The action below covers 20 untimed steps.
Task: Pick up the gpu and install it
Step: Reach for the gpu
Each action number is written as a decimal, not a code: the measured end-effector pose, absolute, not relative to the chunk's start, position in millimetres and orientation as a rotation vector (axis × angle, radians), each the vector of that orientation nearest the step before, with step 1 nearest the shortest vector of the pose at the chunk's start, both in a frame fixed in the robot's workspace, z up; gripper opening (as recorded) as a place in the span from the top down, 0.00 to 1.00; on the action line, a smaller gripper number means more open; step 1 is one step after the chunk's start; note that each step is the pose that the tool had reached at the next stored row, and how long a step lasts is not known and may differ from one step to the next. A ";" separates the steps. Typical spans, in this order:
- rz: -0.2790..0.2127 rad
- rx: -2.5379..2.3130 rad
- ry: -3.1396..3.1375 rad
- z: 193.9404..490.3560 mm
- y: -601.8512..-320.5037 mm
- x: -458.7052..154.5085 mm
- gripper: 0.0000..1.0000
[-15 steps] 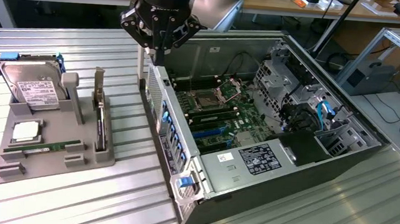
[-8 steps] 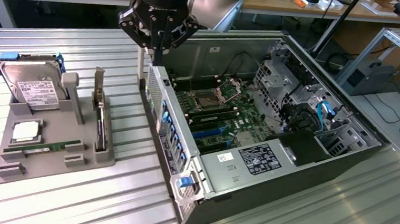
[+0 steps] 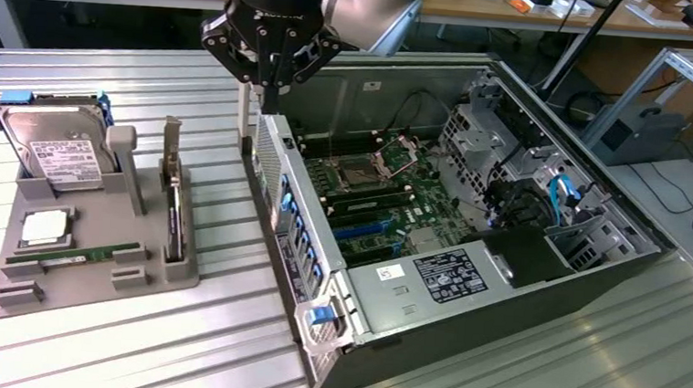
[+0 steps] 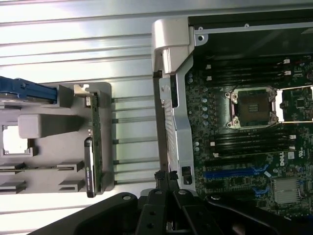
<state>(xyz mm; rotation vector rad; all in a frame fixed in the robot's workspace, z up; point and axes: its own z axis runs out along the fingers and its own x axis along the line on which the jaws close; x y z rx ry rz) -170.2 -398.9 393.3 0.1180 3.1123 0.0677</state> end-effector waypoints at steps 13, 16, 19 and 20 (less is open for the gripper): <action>0.068 0.118 3.112 393.3 -398.9 -175.0 0.89; 0.068 0.118 3.112 393.3 -398.9 -176.3 0.89; 0.068 0.118 3.112 393.3 -398.9 -176.9 0.89; 0.068 0.118 3.112 393.3 -398.9 -177.0 0.89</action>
